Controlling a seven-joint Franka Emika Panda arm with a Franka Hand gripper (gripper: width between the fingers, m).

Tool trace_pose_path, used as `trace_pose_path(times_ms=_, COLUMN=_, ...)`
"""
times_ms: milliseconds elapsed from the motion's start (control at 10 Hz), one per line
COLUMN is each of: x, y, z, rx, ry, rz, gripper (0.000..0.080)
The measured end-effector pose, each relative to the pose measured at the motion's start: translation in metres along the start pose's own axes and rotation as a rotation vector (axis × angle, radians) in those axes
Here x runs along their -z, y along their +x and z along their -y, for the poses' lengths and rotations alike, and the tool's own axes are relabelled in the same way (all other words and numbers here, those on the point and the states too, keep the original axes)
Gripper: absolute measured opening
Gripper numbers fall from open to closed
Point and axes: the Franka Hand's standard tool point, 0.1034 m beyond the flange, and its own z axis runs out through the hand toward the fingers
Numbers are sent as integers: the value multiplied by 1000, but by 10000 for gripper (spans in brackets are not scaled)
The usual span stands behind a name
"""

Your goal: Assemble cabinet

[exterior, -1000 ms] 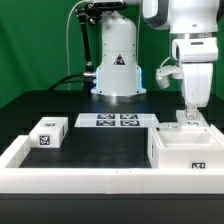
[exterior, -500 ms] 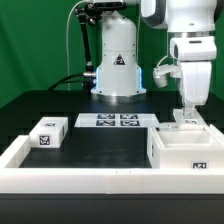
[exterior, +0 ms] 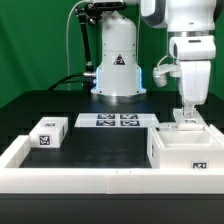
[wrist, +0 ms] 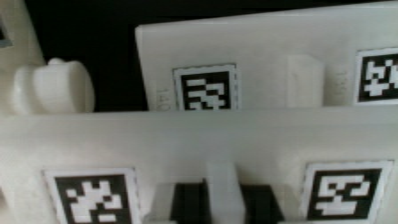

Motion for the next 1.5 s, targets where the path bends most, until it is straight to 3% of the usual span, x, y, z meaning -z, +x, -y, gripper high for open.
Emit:
trace_pose_path(times_ms=500, x=-2, y=-2, z=-1, rx=-3, ry=29, rz=14, gripper=70)
trace_pose_path(times_ms=1100, x=-2, y=-2, z=-1, rx=-3, ry=29, rz=15, gripper=70)
trace_pose_path(times_ms=1300, x=6, y=2, z=-3, rx=2, ry=14, rz=13, gripper=70)
trace_pose_path(times_ms=1500, x=7, y=3, z=-3, rx=1, ry=14, rz=13, gripper=70)
